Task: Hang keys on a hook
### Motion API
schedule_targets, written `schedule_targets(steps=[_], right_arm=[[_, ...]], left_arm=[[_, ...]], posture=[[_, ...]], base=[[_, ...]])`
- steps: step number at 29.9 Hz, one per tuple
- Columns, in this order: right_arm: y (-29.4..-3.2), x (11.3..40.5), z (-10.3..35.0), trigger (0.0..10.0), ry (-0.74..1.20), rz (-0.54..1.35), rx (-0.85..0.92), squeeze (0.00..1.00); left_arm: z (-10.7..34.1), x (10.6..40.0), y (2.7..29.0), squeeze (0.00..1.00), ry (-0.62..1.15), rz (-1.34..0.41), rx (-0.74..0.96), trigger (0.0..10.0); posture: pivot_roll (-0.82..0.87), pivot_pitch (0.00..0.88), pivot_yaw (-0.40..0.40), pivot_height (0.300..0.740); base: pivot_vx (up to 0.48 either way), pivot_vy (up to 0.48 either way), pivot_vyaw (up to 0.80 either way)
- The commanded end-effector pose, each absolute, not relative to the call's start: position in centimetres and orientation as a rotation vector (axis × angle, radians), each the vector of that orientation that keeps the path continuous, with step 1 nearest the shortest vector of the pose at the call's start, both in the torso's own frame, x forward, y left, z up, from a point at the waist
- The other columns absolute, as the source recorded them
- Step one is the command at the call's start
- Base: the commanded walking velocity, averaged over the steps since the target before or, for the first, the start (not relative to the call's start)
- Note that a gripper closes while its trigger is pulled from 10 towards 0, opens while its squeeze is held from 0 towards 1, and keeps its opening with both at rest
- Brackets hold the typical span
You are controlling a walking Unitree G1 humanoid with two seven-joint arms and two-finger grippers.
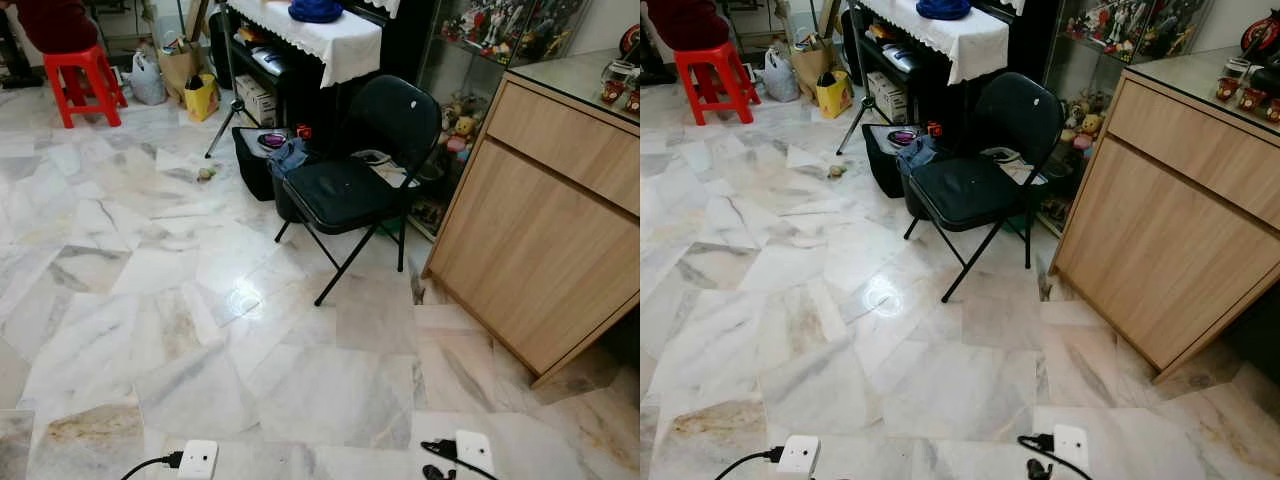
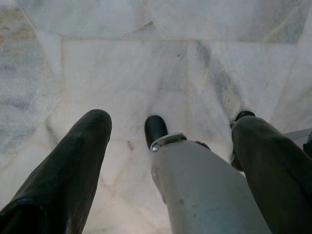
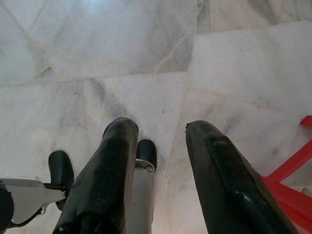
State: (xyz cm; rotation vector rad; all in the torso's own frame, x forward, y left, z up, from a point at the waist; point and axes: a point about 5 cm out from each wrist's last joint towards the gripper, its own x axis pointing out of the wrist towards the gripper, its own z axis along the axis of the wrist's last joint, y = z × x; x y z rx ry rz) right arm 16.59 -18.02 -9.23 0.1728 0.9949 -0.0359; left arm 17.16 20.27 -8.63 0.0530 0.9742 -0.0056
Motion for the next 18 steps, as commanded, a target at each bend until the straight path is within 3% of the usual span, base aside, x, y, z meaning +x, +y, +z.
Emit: schedule_targets(steps=[1, 18], right_arm=[[-18.5, 16.3, -9.3, 10.0, 0.997, -0.041, 0.154, 0.0], [-17.3, 16.8, -9.2, 10.0, 0.998, -0.038, 0.191, 0.0]], left_arm=[[-8.9, 16.6, 20.4, 0.0, 0.998, -0.013, 0.057, 10.0], [-8.2, 17.1, 22.9, 0.0, 0.982, 0.051, 0.178, 10.0]], posture=[[0.01, 0.0, -0.075, 0.74], [0.05, 0.0, -0.043, 0.74]], base=[[0.0, 0.0, 0.0], [0.0, 0.0, 0.0]])
